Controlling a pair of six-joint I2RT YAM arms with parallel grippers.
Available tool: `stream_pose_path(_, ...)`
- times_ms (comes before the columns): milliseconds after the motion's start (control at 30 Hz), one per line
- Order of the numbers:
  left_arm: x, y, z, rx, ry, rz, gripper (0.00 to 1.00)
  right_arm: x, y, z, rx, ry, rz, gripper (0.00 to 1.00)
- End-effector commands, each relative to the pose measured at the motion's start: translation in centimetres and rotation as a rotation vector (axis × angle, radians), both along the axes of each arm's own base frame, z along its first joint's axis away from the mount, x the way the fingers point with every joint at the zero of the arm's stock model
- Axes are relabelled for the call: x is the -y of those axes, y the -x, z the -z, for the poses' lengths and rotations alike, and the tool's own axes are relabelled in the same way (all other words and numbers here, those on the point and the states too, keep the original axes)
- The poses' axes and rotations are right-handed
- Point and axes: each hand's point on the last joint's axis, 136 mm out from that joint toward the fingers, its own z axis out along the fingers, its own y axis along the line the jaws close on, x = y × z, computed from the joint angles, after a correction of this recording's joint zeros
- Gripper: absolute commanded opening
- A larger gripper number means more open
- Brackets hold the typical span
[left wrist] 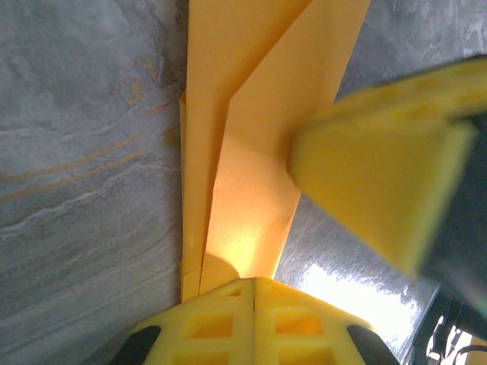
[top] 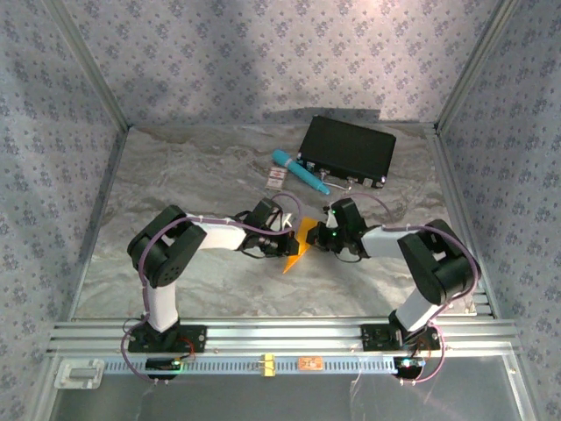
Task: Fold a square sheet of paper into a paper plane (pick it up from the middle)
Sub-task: Fold the wing for the fifth time at the center of the table.
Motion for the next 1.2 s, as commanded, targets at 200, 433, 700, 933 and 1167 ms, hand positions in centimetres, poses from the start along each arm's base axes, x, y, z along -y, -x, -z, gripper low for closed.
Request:
stream_pose_path(200,-2.5,1.9,3.4,-0.070,-0.116,-0.018,0.00,4.8,-4.2,0.5,0.010,0.001,0.143,0.07)
stream_pose_path(433,-2.5,1.9,3.3,-0.069,-0.111,-0.022,0.00,6.7,-5.6,-0.2,0.020,-0.015,0.201,0.08)
stream_pose_path(700,-2.4,1.9,3.1,-0.065,-0.104,-0.023,0.00,5.7,-4.4,-3.8,0.096,-0.027,0.163,0.10)
stream_pose_path(933,-2.3,1.7,2.8,-0.060,-0.097,-0.026,0.00,1.4,-1.0,-2.9,0.058,-0.029,0.062,0.09)
stream_pose_path(1167,-2.2,1.6,2.6,-0.054,-0.083,-0.029,0.00,-0.2,0.8,0.2,-0.015,-0.010,0.014,0.07)
